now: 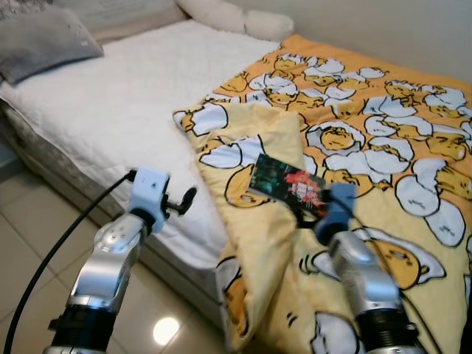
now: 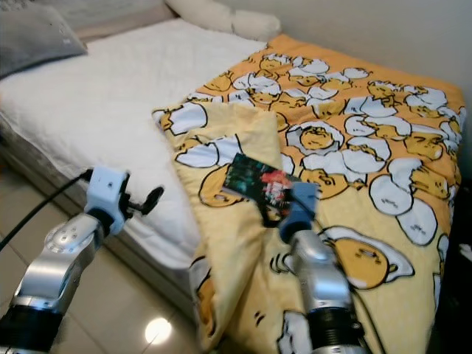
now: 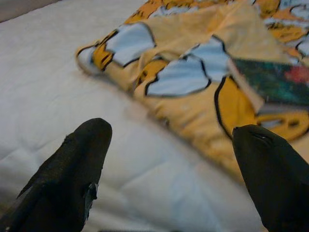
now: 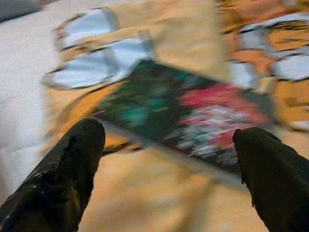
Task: Clean up the room
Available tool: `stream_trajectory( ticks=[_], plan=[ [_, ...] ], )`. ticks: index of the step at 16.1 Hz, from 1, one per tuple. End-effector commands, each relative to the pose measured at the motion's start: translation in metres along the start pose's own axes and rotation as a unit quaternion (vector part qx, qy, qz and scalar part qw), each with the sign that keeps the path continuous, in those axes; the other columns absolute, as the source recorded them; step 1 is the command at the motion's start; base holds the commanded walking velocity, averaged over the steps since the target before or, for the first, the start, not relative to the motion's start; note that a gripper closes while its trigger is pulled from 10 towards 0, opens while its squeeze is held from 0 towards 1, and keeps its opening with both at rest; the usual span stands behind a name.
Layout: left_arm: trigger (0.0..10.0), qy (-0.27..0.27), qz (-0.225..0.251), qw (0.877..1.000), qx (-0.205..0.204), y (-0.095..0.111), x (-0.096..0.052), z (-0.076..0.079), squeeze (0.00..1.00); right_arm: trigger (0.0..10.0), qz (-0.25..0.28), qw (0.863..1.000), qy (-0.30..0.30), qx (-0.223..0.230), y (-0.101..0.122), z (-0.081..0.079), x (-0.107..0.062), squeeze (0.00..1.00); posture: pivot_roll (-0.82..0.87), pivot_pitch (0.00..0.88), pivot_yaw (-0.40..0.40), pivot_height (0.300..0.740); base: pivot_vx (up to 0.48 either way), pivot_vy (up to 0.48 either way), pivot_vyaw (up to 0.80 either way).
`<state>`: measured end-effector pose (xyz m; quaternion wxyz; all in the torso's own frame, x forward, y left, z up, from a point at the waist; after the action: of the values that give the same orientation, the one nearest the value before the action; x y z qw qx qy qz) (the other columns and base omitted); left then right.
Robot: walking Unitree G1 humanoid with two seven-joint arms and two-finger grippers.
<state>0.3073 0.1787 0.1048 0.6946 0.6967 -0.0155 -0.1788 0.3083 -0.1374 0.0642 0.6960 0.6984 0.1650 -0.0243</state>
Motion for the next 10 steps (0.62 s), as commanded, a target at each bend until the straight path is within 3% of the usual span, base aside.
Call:
stream_trajectory(
  ticks=[1,10],
  plan=[
    [10.0,-0.001,0.003,1.0,0.006,0.0024,-0.0005,-0.001,0.0,10.0,0.007,1.0,-0.002,-0.004,0.006,0.0033,0.0001,0.0,-0.01,0.0,0.004,0.74,0.0,0.0,0.0],
    [10.0,0.001,-0.002,1.0,0.01,0.0014,-0.0003,-0.0017,0.0,10.0,0.003,1.0,-0.001,-0.003,0.0047,0.0029,0.0003,0.0,-0.01,0.0,0.004,0.74,0.0,0.0,0.0]
  ],
)
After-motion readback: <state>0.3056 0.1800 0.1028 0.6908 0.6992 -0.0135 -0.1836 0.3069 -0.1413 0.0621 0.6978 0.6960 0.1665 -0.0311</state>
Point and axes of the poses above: a point about 5 cm out from each wrist's last joint towards the gripper, its own x axis pointing out of the wrist towards the gripper, its own y axis along the axis of the wrist's last joint, z = x × y, the point moved 1 cm from there along x, pointing out of the wrist towards the gripper, and after that the axes turned 11 degrees about -x, right-handed, at the moved point
